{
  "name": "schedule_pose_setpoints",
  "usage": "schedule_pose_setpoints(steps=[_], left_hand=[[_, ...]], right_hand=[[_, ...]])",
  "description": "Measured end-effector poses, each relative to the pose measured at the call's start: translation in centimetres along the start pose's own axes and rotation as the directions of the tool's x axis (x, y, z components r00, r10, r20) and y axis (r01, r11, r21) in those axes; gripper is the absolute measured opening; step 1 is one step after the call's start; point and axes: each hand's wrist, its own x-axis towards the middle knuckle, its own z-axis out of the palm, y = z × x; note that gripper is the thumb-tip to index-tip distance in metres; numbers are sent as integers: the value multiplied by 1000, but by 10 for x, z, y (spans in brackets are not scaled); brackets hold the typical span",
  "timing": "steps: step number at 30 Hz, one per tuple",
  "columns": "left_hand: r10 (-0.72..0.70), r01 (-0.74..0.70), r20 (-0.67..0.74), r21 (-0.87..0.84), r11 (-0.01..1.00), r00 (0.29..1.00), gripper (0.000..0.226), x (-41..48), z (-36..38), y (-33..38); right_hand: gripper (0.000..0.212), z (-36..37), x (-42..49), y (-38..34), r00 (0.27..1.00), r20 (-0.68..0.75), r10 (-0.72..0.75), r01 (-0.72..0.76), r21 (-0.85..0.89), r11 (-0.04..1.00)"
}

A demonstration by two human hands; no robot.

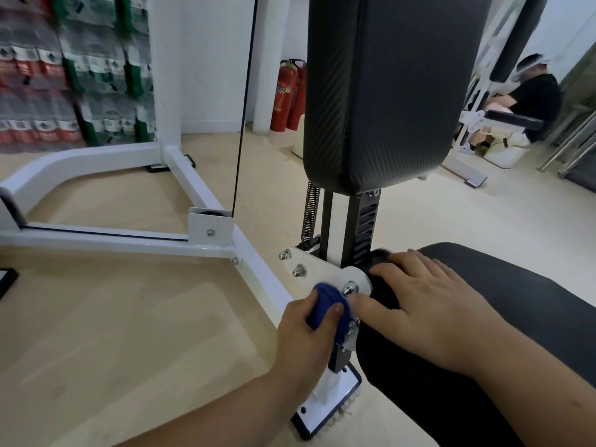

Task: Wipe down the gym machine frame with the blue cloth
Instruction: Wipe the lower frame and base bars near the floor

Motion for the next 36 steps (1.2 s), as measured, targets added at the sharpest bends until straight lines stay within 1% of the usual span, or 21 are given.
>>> schedule_pose_setpoints(steps=[2, 3, 5, 6, 8, 9, 10, 13, 15, 17, 19, 21, 22, 23, 25, 27, 28, 31, 34, 35, 36], left_hand=[[-56, 52, -72, -52, 997, 996, 11, 13, -3, -1], [-73, 63, -113, -84, 994, 991, 11, 21, -7, 1], [-93, 69, -184, -131, 989, 978, 34, 31, -14, 1], [-99, 71, -198, -143, 987, 975, 34, 31, -14, 0], [-117, 98, -148, -131, 986, 982, 20, 20, -4, -2], [-112, 103, -98, -92, 990, 989, 8, 10, 2, -7], [-95, 93, -41, -43, 995, 995, 4, 2, 5, -11], [-92, 84, 144, 61, 995, 985, 11, -4, -11, -10], [-136, 117, 167, 116, 986, 977, 18, -2, -37, -7], [-173, 155, 128, 138, 978, 977, 23, -6, -62, -7], [-222, 212, 88, 113, 971, 971, 26, -10, -83, -11], [-245, 238, 72, 89, 967, 967, 24, -15, -105, -14], [-248, 243, 51, 87, 966, 967, 21, -16, -117, -15], [-249, 247, 21, 81, 966, 968, 17, -17, -129, -17], [-295, 296, -37, 27, 955, 955, 14, -18, -150, -23], [-361, 360, -84, -31, 933, 929, 16, -15, -169, -34], [-386, 384, -89, -46, 922, 918, 16, -11, -177, -41], [-419, 415, -56, -74, 907, 906, 17, 4, -189, -62], [-478, 477, 21, -93, 874, 878, 15, 25, -191, -77], [-504, 507, 61, -91, 857, 862, 17, 33, -191, -83], [-532, 543, 118, -91, 835, 838, 21, 40, -191, -88]], right_hand=[[82, -1, 0, -1, 1000, 9, 5, -5, 3, 1000], [80, -2, 0, -1, 1000, 20, 10, -10, 3, 1000], [76, -3, 0, -2, 1000, 28, 14, -14, 3, 1000], [76, -3, 0, -2, 1000, 18, 11, -11, 6, 1000], [76, -3, 0, -1, 1000, 9, 7, -8, 17, 1000], [75, -3, 0, -2, 1000, 12, 8, -8, 25, 1000], [74, -4, 0, -2, 1000, 7, 4, -4, 31, 999], [71, -6, -3, -3, 1000, -7, -8, 8, 29, 1000], [62, -7, -6, -7, 997, -70, -22, 24, 31, 999], [47, -1, -11, -19, 978, -200, -59, 60, -1, 998], [33, 14, -16, -47, 907, -384, -171, 188, 6, 982], [27, 34, -18, -85, 848, -475, -234, 351, 174, 920], [26, 48, -14, -102, 854, -456, -249, 387, 239, 891], [25, 62, -6, -118, 889, -387, -244, 374, 310, 874], [23, 99, 17, -139, 969, -157, -191, 244, 490, 837], [26, 138, 43, -152, 988, 40, -147, 83, 669, 739], [32, 157, 52, -157, 986, 92, -136, 29, 719, 694], [61, 206, 69, -172, 978, 124, -166, -2, 807, 590], [65, 233, 92, -186, 988, 112, -109, -49, 884, 465], [62, 241, 101, -187, 994, 91, -64, -53, 892, 449], [56, 249, 111, -186, 998, 57, -18, -42, 880, 474]])
